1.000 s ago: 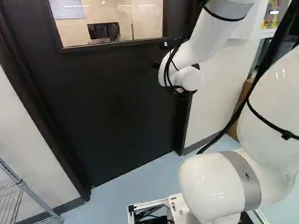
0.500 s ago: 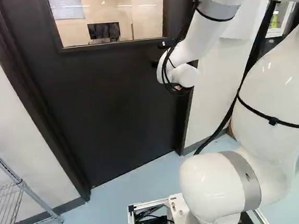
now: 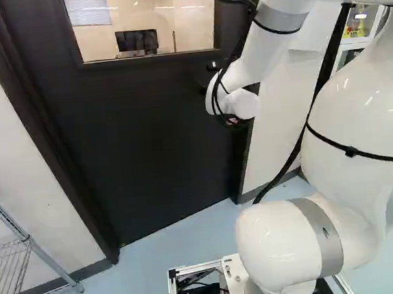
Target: Open the door and move inside
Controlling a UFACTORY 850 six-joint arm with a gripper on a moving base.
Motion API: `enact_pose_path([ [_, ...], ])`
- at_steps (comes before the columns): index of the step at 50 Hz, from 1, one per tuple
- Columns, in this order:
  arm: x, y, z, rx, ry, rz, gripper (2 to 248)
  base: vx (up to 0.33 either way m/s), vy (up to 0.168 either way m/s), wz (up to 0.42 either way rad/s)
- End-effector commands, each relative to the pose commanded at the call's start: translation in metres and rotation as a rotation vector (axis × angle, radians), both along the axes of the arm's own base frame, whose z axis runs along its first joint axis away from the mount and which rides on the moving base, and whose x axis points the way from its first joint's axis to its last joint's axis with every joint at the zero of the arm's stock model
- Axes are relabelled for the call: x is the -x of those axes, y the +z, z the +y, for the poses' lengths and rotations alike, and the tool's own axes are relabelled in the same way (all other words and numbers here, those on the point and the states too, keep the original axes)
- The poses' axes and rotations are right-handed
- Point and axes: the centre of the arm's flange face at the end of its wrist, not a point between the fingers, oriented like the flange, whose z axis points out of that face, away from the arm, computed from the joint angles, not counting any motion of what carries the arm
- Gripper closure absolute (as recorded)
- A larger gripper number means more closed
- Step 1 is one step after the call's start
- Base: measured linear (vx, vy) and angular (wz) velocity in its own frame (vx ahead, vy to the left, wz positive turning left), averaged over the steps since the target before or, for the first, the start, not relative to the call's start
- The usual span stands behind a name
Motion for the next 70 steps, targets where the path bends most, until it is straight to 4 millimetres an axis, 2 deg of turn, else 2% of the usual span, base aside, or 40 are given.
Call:
enact_pose_path([
  [36, -0.003, -0.037, 0.0, -0.007, 0.0, 0.082, 3, 0.0, 0.0, 0.0],
  [51, -0.004, -0.041, -0.001, -0.012, -0.009, 0.089, 3, 0.0, 0.0, 0.0],
  [70, -0.031, -0.04, -0.005, -0.092, -0.141, 0.054, 3, 0.0, 0.0, 0.0],
])
